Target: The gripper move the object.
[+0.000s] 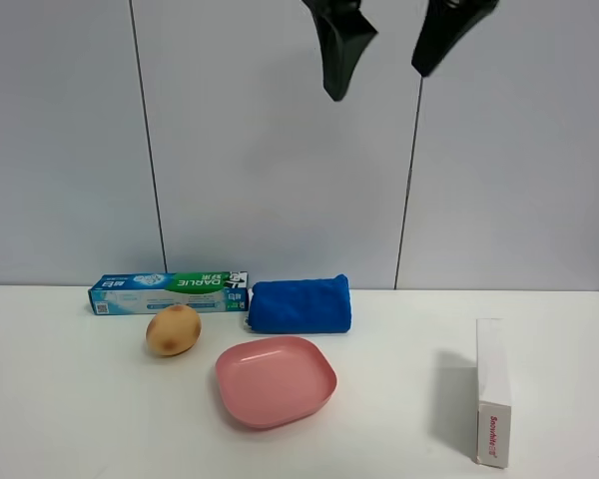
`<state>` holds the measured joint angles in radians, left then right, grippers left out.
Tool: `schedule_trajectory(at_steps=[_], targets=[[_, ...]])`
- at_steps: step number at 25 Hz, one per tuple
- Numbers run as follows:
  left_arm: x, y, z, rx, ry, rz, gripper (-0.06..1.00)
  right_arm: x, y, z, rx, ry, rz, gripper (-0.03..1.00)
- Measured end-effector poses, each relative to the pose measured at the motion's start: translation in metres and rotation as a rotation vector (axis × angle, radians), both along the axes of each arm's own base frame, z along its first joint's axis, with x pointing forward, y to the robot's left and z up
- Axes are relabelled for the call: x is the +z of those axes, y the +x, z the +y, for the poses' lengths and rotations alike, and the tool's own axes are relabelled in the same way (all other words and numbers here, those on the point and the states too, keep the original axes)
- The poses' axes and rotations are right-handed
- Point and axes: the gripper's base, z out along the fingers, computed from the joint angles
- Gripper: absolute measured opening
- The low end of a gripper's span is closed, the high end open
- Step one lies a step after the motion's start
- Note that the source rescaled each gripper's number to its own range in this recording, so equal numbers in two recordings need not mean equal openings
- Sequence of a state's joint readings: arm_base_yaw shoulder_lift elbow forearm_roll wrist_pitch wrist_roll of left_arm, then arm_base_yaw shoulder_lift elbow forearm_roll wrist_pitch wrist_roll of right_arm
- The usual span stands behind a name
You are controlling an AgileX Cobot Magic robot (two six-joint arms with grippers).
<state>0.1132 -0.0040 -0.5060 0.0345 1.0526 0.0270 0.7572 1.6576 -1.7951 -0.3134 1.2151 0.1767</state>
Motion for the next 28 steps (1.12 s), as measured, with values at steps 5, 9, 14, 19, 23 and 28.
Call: schedule_trajectory(at_steps=[5,9,14,19,23,28], targets=[[0.0,0.0,0.0,0.0,0.0,0.0,1.0,-0.029,-0.032,-0.03,-0.01,-0.007,0.122,0.83],[0.0,0.0,0.0,0.0,0.0,0.0,1.0,-0.04,-0.052,-0.059,-0.046,0.031,0.167,0.83],[0.0,0.0,0.0,0.0,0.0,0.0,1.0,-0.056,-0.076,-0.104,-0.134,0.037,0.2,0.83],[0.0,0.0,0.0,0.0,0.0,0.0,1.0,-0.063,-0.108,-0.148,-0.231,0.066,0.175,0.83],[0.0,0.0,0.0,0.0,0.0,0.0,1.0,-0.06,-0.141,-0.181,-0.329,0.131,0.097,0.83],[0.0,0.0,0.0,0.0,0.0,0.0,1.0,-0.055,-0.189,-0.214,-0.46,0.215,-0.059,0.83]])
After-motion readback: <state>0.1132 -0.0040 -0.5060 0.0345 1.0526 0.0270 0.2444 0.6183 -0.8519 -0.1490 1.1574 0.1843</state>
